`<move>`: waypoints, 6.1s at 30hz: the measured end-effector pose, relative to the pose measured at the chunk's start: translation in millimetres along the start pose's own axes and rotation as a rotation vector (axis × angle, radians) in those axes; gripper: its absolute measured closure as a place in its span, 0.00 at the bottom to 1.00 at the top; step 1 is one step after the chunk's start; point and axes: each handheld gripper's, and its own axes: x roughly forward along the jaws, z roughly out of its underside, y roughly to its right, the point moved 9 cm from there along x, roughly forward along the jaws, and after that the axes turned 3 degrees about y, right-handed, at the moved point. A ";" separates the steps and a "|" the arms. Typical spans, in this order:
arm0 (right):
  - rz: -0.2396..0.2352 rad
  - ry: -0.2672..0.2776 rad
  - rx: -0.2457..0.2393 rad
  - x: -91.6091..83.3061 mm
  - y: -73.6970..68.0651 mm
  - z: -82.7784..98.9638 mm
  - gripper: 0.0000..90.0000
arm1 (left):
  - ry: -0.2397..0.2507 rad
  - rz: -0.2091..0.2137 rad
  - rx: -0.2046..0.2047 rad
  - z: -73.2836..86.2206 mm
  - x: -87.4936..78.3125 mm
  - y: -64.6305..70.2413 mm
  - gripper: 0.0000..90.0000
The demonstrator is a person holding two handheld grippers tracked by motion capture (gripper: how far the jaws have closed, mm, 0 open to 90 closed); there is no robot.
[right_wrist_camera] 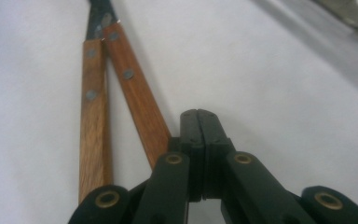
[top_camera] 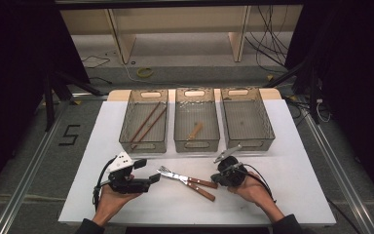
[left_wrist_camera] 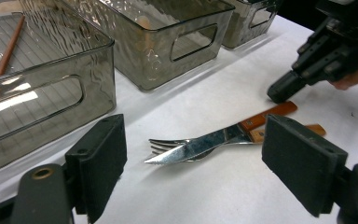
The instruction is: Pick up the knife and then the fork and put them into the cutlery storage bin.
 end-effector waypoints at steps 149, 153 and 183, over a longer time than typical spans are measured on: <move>0.236 0.259 0.183 -103.6 129.4 -86.5 0.85 | 0.105 -0.012 -0.004 -7.3 -6.2 -7.7 0.22; 0.250 0.251 0.204 -102.2 138.7 -87.4 0.85 | 0.104 -0.012 -0.003 -7.2 -6.4 -8.0 0.22; 0.321 0.187 0.347 -86.4 178.0 -81.0 0.85 | 0.104 -0.010 -0.006 -7.0 -6.0 -8.2 0.22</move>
